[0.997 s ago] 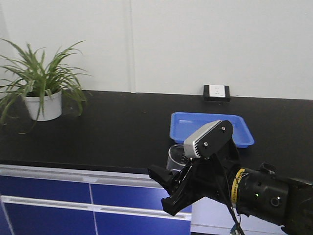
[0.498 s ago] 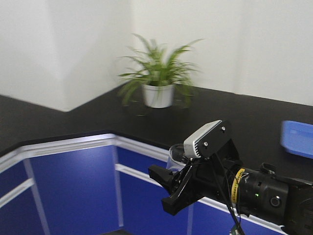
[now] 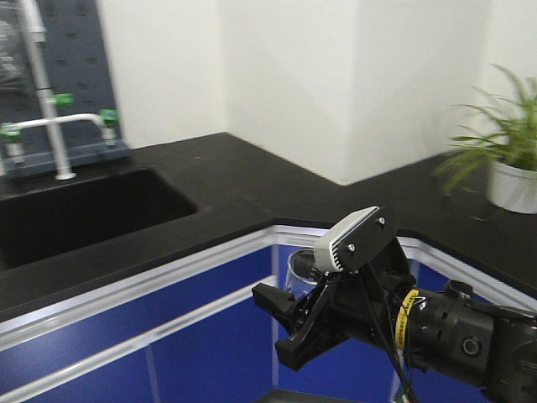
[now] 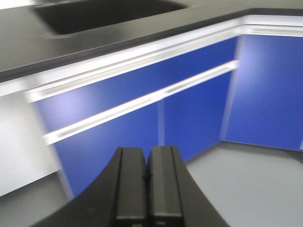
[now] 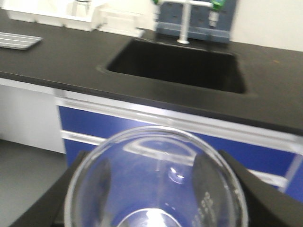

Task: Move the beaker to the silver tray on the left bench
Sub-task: 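Hold the beaker in the right gripper while the base drives to the other bench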

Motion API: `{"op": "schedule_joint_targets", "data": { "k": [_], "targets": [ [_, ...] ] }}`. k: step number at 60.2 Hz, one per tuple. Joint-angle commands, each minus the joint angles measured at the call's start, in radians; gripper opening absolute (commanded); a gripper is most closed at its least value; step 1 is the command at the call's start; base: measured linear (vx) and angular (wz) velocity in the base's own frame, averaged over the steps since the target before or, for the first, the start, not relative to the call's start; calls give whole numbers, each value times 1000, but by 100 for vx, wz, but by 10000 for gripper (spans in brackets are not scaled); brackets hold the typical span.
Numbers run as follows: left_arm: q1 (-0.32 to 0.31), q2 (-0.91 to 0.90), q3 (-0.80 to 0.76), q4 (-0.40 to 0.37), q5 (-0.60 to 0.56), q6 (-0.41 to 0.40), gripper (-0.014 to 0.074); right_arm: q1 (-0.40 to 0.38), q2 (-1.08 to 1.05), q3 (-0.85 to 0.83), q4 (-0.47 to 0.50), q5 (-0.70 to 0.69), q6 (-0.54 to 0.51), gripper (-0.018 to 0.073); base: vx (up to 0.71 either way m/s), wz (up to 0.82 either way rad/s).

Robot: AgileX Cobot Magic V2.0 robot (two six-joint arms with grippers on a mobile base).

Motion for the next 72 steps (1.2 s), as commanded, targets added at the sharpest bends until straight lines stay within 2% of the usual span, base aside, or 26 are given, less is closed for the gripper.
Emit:
{"op": "schedule_joint_targets", "data": {
  "k": [1, 50, 72],
  "targets": [
    [0, -5, 19, -8, -79, 0, 1, -2, -37, -33, 22, -46, -3, -11, 3, 76],
    [0, -5, 19, -8, -79, 0, 1, -2, -37, -33, 22, -46, -3, -11, 11, 67],
    [0, -5, 19, -8, -79, 0, 1, -2, -37, -33, 22, -45, -3, -11, 20, 50]
  ]
}}
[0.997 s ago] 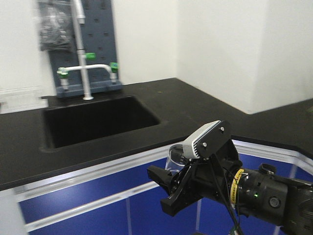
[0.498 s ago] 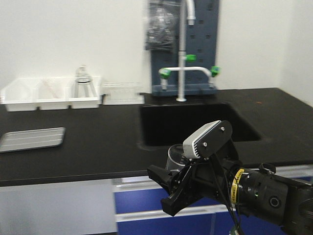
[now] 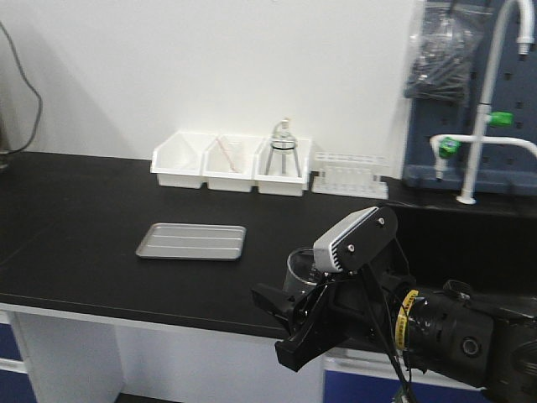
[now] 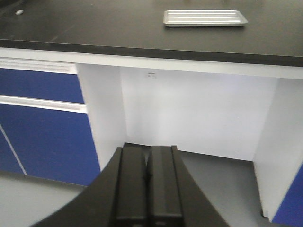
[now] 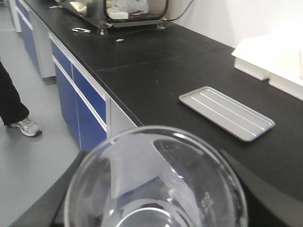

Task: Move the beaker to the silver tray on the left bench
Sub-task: 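Hold the beaker in the right gripper while the base drives to the other bench, then keep holding the beaker as the base approaches the silver tray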

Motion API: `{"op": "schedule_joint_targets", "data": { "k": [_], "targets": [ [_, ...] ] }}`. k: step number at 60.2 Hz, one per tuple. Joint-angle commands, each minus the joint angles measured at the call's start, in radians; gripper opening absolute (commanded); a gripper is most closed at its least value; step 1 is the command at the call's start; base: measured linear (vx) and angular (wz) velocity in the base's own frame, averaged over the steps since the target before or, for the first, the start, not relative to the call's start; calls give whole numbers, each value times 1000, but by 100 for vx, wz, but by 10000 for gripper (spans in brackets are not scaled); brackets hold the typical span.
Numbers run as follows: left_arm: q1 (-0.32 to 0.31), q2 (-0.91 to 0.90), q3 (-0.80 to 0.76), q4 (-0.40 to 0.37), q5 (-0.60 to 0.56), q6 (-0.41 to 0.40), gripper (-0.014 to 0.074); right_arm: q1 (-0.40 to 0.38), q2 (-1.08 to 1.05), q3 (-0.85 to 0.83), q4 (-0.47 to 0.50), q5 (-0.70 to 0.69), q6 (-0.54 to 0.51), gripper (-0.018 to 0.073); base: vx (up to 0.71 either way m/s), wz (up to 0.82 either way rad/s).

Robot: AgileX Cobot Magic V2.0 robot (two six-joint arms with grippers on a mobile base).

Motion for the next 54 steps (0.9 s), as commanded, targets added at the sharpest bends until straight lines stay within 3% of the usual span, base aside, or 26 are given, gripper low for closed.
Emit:
{"op": "schedule_joint_targets", "data": {
  "k": [1, 54],
  "targets": [
    [0, -5, 19, -8, -79, 0, 1, -2, -37, -33, 22, -45, -3, -11, 22, 37],
    [0, -5, 19, -8, -79, 0, 1, -2, -37, -33, 22, -45, -3, -11, 28, 21]
  ]
}}
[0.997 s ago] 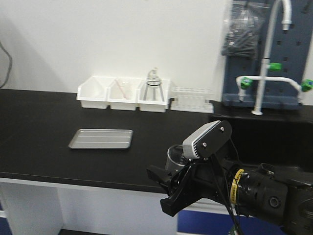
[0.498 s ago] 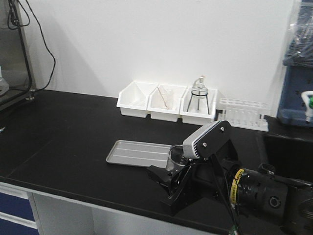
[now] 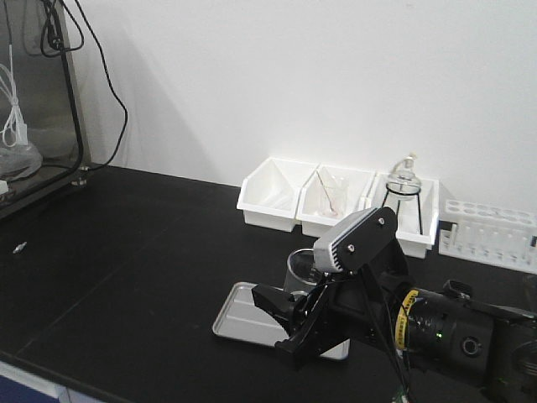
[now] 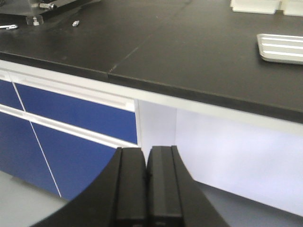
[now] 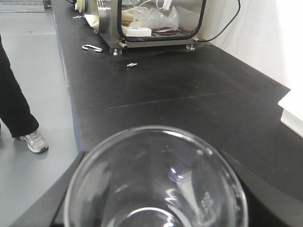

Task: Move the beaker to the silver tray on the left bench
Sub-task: 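Keep holding the beaker as the base approaches the silver tray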

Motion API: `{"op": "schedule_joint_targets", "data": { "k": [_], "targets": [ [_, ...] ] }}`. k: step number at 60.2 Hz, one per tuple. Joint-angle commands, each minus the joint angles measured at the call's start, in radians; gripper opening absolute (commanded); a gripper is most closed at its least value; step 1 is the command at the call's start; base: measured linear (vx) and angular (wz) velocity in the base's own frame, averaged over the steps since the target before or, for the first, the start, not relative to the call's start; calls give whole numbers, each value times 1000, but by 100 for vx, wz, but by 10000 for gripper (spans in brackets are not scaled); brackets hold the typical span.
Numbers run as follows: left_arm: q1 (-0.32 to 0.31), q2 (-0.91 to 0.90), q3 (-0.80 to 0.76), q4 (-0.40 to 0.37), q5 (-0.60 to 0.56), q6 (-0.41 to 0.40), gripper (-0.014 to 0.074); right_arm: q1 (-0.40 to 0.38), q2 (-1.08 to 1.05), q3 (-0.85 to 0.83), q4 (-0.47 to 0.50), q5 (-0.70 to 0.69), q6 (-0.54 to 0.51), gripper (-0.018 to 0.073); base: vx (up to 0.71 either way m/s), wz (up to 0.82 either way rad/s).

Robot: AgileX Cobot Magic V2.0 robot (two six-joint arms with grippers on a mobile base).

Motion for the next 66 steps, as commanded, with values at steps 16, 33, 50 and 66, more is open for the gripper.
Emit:
{"op": "schedule_joint_targets", "data": {
  "k": [16, 33, 50, 66],
  "targets": [
    [0, -5, 19, -8, -79, 0, 1, -2, -37, -33, 22, -45, -3, -11, 27, 2],
    [0, -5, 19, -8, -79, 0, 1, -2, -37, -33, 22, -45, -3, -11, 20, -24],
    [0, -5, 19, -8, -79, 0, 1, -2, -37, -33, 22, -45, -3, -11, 14, -32],
    [0, -5, 19, -8, -79, 0, 1, -2, -37, -33, 22, -45, -3, -11, 7, -21]
  ]
}}
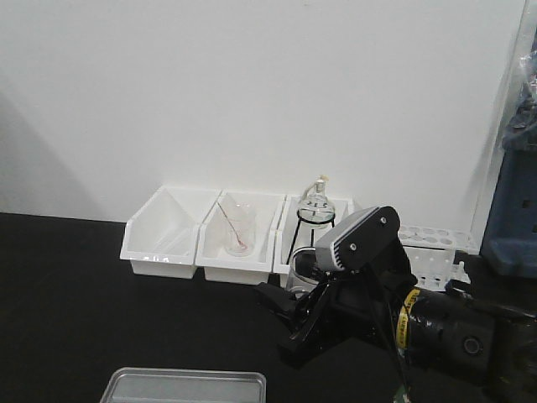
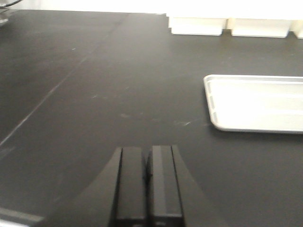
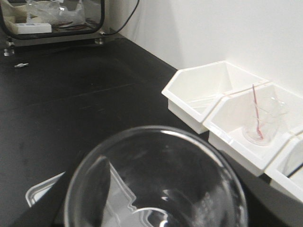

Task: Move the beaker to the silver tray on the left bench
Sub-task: 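Keep holding the beaker as the base approaches the silver tray, then lower the held beaker with the right gripper onto the silver tray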

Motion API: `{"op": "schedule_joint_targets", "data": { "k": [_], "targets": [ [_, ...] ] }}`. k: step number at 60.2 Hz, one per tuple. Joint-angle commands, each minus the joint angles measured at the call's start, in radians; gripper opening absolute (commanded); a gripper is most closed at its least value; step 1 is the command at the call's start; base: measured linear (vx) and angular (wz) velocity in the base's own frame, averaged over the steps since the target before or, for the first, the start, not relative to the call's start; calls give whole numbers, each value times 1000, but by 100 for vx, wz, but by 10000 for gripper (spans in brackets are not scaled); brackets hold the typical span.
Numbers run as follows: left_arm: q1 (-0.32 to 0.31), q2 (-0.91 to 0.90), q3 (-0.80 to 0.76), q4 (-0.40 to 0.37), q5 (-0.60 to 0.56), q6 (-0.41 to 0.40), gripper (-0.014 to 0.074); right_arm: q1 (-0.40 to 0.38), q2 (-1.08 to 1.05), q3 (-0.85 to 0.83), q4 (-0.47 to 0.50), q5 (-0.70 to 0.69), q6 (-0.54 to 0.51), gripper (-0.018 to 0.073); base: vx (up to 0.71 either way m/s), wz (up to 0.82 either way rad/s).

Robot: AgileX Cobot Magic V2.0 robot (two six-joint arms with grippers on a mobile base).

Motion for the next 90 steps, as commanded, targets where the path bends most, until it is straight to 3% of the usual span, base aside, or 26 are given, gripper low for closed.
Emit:
{"op": "schedule_joint_targets", "data": {
  "k": [1, 36, 47, 74, 90],
  "targets": [
    [0, -5, 19, -8, -79, 0, 1, -2, -37, -33, 22, -45, -3, -11, 4, -16],
    [0, -5, 19, -8, -79, 0, 1, -2, -10, -37, 38, -86, -3, -11, 1, -4],
    [0, -5, 19, -8, -79, 0, 1, 9, 135, -100, 41, -242, -3, -11, 0, 0],
    [0, -5, 19, -8, -79, 0, 1, 141, 519, -317, 42, -195, -25, -8, 0, 0],
    [0, -5, 19, -8, -79, 0, 1, 149, 691, -433, 46, -173, -25, -3, 0, 0]
  ]
}}
